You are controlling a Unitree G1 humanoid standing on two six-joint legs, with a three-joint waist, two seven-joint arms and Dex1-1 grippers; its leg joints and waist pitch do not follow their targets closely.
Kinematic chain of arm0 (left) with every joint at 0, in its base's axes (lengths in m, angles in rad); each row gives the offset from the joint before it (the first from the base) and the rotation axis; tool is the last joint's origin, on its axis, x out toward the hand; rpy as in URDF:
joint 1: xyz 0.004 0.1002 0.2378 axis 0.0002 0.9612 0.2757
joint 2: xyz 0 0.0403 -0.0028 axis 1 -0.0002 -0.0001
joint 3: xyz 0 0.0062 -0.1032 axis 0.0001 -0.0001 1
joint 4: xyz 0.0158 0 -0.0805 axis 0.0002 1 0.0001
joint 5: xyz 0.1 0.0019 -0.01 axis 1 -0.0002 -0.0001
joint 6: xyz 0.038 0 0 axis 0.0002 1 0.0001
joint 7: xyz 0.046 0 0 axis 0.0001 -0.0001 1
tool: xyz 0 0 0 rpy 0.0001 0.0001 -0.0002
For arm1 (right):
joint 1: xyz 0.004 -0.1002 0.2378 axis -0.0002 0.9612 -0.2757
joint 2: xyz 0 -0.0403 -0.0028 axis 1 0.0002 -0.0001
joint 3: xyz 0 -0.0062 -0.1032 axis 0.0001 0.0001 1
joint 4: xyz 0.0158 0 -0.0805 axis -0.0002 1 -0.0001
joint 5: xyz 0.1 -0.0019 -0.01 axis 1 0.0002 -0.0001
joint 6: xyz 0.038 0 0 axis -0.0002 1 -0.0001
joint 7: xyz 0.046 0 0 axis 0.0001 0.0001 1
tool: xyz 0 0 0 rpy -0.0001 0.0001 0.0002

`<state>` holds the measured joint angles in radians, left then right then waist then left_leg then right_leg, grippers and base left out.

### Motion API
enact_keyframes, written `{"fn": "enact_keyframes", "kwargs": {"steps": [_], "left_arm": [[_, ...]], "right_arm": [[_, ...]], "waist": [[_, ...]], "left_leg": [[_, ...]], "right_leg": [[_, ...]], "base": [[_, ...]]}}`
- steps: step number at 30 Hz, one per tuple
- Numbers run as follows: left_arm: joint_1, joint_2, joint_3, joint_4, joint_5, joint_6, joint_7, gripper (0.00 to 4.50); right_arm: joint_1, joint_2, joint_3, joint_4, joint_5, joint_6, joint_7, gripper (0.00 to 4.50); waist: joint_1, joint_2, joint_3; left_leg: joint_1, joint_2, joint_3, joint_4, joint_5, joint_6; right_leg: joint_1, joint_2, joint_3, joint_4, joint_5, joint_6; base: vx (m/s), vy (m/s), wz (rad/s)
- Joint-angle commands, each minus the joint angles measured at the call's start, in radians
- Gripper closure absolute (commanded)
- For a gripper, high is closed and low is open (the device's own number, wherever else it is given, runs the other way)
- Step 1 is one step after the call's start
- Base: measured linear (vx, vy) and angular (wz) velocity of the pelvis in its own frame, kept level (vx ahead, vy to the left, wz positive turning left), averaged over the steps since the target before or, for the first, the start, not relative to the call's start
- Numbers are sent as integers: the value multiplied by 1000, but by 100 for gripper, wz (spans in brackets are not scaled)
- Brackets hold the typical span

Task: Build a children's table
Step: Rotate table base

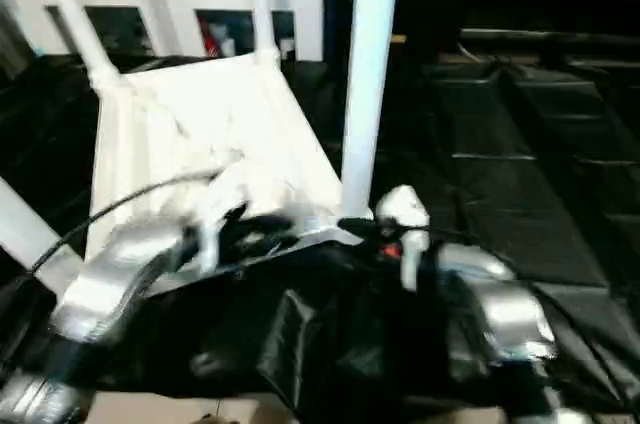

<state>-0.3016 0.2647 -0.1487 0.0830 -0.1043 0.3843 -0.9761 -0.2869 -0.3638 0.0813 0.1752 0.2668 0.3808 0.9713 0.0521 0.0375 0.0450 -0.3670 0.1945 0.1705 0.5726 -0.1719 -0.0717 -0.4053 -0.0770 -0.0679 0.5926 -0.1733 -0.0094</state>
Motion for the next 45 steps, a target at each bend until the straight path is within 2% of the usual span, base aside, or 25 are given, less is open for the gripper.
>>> {"fn": "enact_keyframes", "kwargs": {"steps": [1,2,4,5,6,7,8,9,13,16,17,20,21,24,26,29,30,32,33,35,37,39,42,43,45], "left_arm": [[69,6,-2,-90,-5,37,32,262],[102,12,-6,-123,-11,54,40,250],[125,14,-7,-145,-14,64,46,238],[174,23,-11,-193,-15,83,61,226],[202,29,-13,-217,-11,85,68,226],[210,31,-13,-224,-9,86,71,214],[253,44,-10,-256,-4,83,78,214],[274,53,-9,-276,-5,85,82,204],[330,81,0,-327,-13,99,81,186],[392,134,25,-388,-38,121,55,162],[400,143,32,-395,-42,124,52,153],[431,174,50,-418,-62,135,40,136],[462,211,66,-437,-79,141,13,114],[495,246,84,-460,-97,149,-11,102],[520,275,106,-475,-114,145,-24,66],[540,299,133,-483,-124,126,-37,61],[549,307,175,-475,-150,93,-41,45],[551,311,189,-472,-161,82,-40,26],[539,308,236,-450,-189,45,-42,26],[520,297,276,-439,-224,38,-39,14],[515,296,284,-435,-232,39,-39,6],[457,294,327,-421,-273,42,-33,6],[418,285,336,-414,-289,30,-20,6],[412,282,335,-414,-293,32,-20,6],[325,246,308,-420,-358,70,-17,6]], "right_arm": [[-36,24,-9,43,-20,-21,-63,93],[-44,35,-8,55,-21,-22,-76,93],[-49,41,-8,63,-24,-25,-88,93],[-63,55,-10,88,-32,-36,-114,93],[-75,63,-13,109,-37,-38,-132,93],[-81,65,-14,120,-41,-41,-141,93],[-121,83,-27,196,-63,-57,-212,93],[-142,93,-36,235,-75,-66,-248,93],[-202,121,-67,348,-98,-109,-356,93],[-284,143,-99,490,-121,-138,-511,93],[-298,145,-105,514,-123,-144,-534,93],[-333,149,-119,575,-124,-170,-580,93],[-360,153,-135,621,-118,-186,-617,93],[-387,156,-155,675,-121,-221,-647,93],[-411,156,-163,727,-127,-252,-671,93],[-426,156,-166,759,-127,-271,-679,93],[-436,157,-159,779,-127,-290,-678,93],[-442,159,-158,791,-128,-300,-679,93],[-441,159,-152,793,-136,-319,-668,93],[-433,157,-147,783,-144,-327,-657,93],[-436,158,-148,788,-146,-333,-657,93],[-388,146,-139,715,-153,-331,-645,93],[-352,138,-135,664,-152,-318,-642,93],[-348,137,-134,658,-153,-316,-643,93],[-289,120,-110,595,-193,-286,-691,93]], "waist": [[-1,-12,-55],[-3,-11,-54],[-1,-13,-54],[5,-14,-54],[5,-18,-54],[5,-16,-51],[6,-15,-51],[1,-13,-49],[0,-11,-50],[1,-13,-52],[-1,-14,-51],[2,-12,-51],[1,-16,-52],[7,-13,-51],[8,-14,-49],[4,-15,-51],[2,-19,-51],[0,-18,-52],[0,-21,-53],[0,-21,-53],[-1,-22,-53],[1,-21,-54],[6,-18,-54],[4,-20,-55],[10,-11,-55]], "left_leg": [[1,35,-8,-65,-247,51],[5,33,-4,-64,-263,50],[4,33,-5,-63,-265,49],[10,33,-2,-62,-272,46],[7,35,-4,-64,-267,44],[2,33,-6,-68,-269,45],[5,33,-5,-67,-273,44],[2,30,-5,-68,-276,35],[12,28,-4,-64,-307,17],[6,28,-5,-67,-284,18],[9,28,-2,-66,-288,17],[11,27,-1,-64,-296,15],[10,27,-1,-65,-296,16],[20,27,2,-63,-311,11],[18,27,1,-66,-324,3],[13,25,-1,-66,-322,0],[11,24,0,-65,-317,5],[10,24,1,-64,-311,9],[8,22,2,-62,-303,13],[9,22,2,-62,-296,15],[9,24,2,-62,-294,14],[11,23,3,-60,-282,15],[15,24,4,-61,-286,10],[13,25,3,-61,-282,9],[20,24,4,-60,-289,-4]], "right_leg": [[49,-56,38,-77,-308,-193],[45,-53,38,-82,-330,-186],[46,-55,40,-81,-338,-181],[40,-53,42,-84,-345,-175],[43,-54,42,-81,-335,-177],[46,-53,40,-81,-346,-171],[43,-52,40,-84,-351,-167],[43,-52,40,-83,-348,-172],[37,-52,42,-84,-373,-167],[41,-51,42,-76,-336,-172],[38,-49,42,-75,-319,-184],[37,-49,43,-72,-312,-183],[38,-48,42,-72,-314,-181],[28,-46,44,-72,-334,-175],[28,-44,43,-71,-327,-176],[34,-43,43,-64,-296,-176],[36,-45,44,-65,-290,-176],[37,-46,44,-64,-286,-178],[39,-46,44,-64,-283,-179],[38,-44,44,-62,-278,-183],[39,-44,44,-60,-275,-186],[38,-42,45,-57,-256,-190],[38,-40,46,-59,-248,-183],[40,-41,46,-56,-240,-186],[36,-39,46,-56,-235,-188]], "base": [[0,0,0],[0,0,0],[0,0,0],[0,0,0],[0,0,0],[0,0,0],[0,0,0],[0,0,0],[0,0,0],[0,0,0],[0,0,0],[0,0,0],[0,0,0],[0,0,0],[0,0,0],[0,0,0],[0,0,0],[0,0,0],[0,0,0],[0,0,0],[0,0,0],[0,0,0],[0,0,0],[0,0,0],[0,0,0]]}}
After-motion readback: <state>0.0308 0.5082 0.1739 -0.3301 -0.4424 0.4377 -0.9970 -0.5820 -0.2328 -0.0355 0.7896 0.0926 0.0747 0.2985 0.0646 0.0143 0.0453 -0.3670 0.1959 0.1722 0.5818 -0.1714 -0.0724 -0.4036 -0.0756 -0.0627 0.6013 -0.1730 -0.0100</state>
